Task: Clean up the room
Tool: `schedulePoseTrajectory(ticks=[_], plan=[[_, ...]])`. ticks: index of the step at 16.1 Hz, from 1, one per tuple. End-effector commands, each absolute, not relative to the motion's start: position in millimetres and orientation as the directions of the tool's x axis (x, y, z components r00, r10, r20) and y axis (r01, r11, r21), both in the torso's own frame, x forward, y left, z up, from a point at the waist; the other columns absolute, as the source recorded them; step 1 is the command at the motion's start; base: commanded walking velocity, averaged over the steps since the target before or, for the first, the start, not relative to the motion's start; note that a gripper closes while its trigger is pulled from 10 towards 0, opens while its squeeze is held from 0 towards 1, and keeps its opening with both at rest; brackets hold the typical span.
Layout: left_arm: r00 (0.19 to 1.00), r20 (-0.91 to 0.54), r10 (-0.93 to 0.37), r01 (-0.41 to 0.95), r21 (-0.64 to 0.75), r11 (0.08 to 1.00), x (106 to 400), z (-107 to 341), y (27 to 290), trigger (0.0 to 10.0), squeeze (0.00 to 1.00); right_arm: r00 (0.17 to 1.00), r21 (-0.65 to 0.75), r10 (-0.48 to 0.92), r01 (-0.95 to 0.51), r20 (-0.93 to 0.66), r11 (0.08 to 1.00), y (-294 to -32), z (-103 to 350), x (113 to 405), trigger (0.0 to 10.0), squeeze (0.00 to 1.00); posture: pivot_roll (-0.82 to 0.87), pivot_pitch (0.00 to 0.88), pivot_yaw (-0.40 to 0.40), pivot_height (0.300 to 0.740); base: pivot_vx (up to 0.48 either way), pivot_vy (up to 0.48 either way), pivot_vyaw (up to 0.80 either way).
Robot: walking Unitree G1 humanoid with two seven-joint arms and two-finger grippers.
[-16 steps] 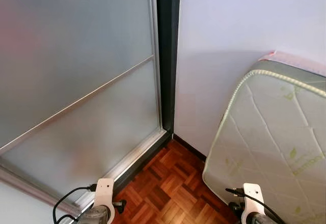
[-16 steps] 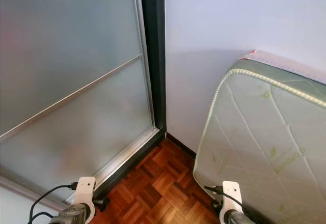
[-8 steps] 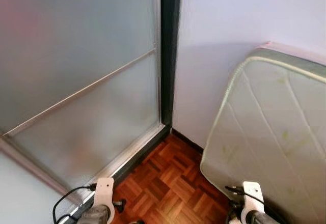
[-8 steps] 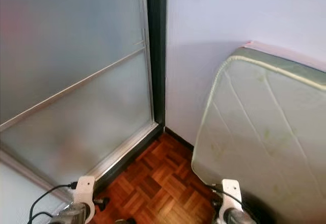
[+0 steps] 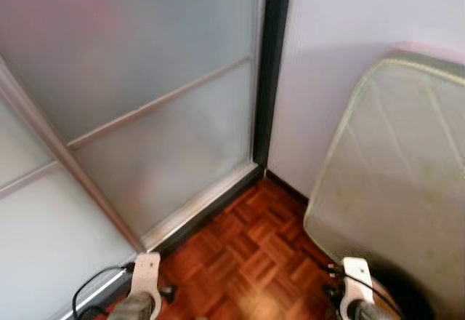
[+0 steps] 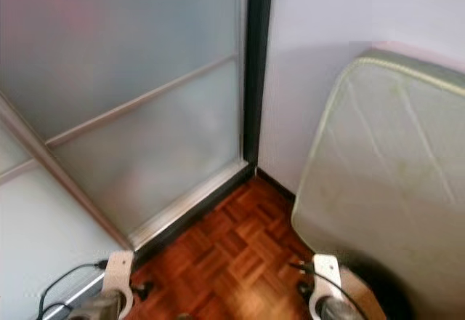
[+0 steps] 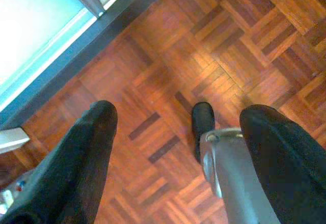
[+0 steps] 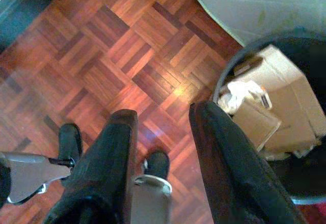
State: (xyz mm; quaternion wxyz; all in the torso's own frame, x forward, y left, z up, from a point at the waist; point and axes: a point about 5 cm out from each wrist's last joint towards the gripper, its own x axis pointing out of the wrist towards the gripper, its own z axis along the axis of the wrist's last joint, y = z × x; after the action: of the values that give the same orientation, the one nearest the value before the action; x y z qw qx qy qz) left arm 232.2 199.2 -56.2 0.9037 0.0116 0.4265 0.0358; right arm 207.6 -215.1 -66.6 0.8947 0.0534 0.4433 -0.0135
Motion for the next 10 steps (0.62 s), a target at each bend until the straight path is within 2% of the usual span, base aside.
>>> schedulePoseTrajectory(ticks=[1, 10], plan=[[0.611, -0.789, 0.068, -0.047, 0.049, 0.998, 225.8, -60.9, 196.5, 10.0, 0.00, 0.589, 0.083, 0.012, 0.093, -0.808, 0.992, -218.9, -70.0, 200.2, 10.0, 0.00, -0.02, 0.045, 0.017, 0.740, -0.289, 0.000, 0.00], [0.610, -0.789, 0.069, -0.048, 0.050, 0.998, 226.4, -60.5, 197.0, 10.0, 0.00, 0.593, 0.103, 0.021, 0.105, -0.805, 0.989, -217.7, -69.9, 200.7, 10.0, 0.00, -0.02, 0.053, 0.017, 0.740, -0.290, 0.000, 0.00]])
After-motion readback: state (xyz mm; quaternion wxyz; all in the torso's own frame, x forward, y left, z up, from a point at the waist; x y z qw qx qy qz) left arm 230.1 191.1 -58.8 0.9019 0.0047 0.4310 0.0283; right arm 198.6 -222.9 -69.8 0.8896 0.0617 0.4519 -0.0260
